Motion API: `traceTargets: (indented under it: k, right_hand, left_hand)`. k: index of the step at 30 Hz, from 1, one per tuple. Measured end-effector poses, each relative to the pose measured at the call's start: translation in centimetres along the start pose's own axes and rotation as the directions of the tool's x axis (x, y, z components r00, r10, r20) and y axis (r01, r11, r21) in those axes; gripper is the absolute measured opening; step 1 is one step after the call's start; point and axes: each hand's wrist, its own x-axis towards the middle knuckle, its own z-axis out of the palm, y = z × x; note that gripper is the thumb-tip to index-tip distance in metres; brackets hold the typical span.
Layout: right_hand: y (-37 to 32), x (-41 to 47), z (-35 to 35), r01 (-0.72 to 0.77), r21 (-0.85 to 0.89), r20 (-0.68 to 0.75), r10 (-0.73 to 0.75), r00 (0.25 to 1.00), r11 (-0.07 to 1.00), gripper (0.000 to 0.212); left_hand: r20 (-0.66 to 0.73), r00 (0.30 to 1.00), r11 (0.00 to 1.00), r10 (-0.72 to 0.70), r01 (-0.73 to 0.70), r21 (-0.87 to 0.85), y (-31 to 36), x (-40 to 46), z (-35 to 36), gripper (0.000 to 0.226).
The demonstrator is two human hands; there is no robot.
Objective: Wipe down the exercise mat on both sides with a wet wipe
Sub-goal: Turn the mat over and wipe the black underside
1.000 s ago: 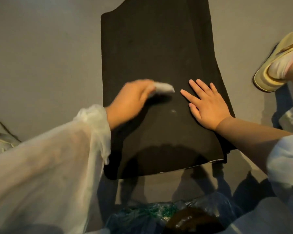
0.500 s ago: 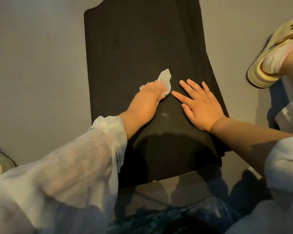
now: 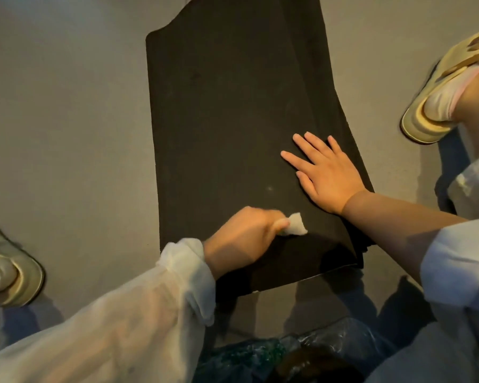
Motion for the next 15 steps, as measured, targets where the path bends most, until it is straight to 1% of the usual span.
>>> traceTargets:
  k: [1,2,3,4,5,6,7,8,9,10,11,12,13,15]
  right_hand:
    - [0.0,0.0,0.0,0.002,0.006,-0.004,-0.002,1.0,1.0,0.049]
    - [0.0,0.0,-0.1,0.001,0.01,-0.007,-0.001,1.0,1.0,0.05]
    - [0.0,0.1,-0.1,0.0,0.011,-0.005,0.0,1.0,1.0,0.05]
    - [0.0,0.1,-0.1,-0.002,0.006,-0.001,0.002,1.0,1.0,0.05]
    - [0.0,0.1,-0.1,-0.004,0.0,0.003,0.004,1.0,1.0,0.049]
    - [0.0,0.2,0.0,-0.008,-0.007,0.008,0.008,1.0,1.0,0.049]
    - [0.0,0.2,0.0,-0.013,-0.012,0.013,0.013,1.0,1.0,0.049]
    - [0.0,0.2,0.1,-0.015,-0.014,0.014,0.015,1.0,1.0,0.049]
    - [0.0,0.2,0.1,-0.015,-0.011,0.011,0.015,1.0,1.0,0.049]
    - [0.1,0.2,0.1,-0.011,-0.004,0.006,0.011,1.0,1.0,0.049]
    - [0.1,0.2,0.0,-0.005,0.005,0.002,0.005,1.0,1.0,0.049]
    - [0.1,0.2,0.0,0.0,0.013,0.0,0.0,1.0,1.0,0.048]
    - [0.1,0.3,0.0,0.002,0.019,0.0,-0.002,1.0,1.0,0.048]
    - [0.1,0.3,0.1,0.012,0.024,0.007,-0.013,1.0,1.0,0.049]
  left_hand:
    - [-0.104,0.995,0.996,-0.009,-0.001,-0.094,-0.1,0.2,-1.0,0.023]
    - [-0.249,0.968,0.987,-0.041,0.0,-0.163,-0.6,0.7,-2.1,0.023]
    - [-0.389,0.917,0.98,-0.088,0.009,-0.199,-1.2,1.4,-3.2,0.025]
    - [-0.493,0.86,0.979,-0.132,0.034,-0.202,-1.7,2.2,-4.1,0.027]
    - [-0.56,0.814,0.983,-0.155,0.072,-0.167,-2.1,3.0,-4.7,0.027]
    - [-0.595,0.785,0.986,-0.169,0.132,-0.106,-2.5,3.7,-5.0,0.029]
    - [-0.585,0.79,0.981,-0.181,0.191,-0.046,-2.9,4.9,-5.0,0.032]
    - [-0.517,0.832,0.971,-0.2,0.239,0.01,-3.3,5.8,-4.6,0.035]
    - [-0.388,0.892,0.953,-0.231,0.288,0.095,-3.4,7.1,-4.0,0.038]
    - [-0.228,0.931,0.922,-0.286,0.332,0.199,-3.3,8.0,-3.1,0.041]
    - [-0.112,0.934,0.894,-0.341,0.358,0.268,-3.3,8.5,-2.4,0.043]
    - [-0.069,0.936,0.889,-0.346,0.351,0.293,-3.4,8.4,-1.9,0.043]
    - [-0.09,0.95,0.906,-0.299,0.313,0.286,-3.4,7.8,-1.4,0.041]
    - [-0.204,0.973,0.954,-0.112,0.163,0.252,-3.2,5.4,-0.4,0.037]
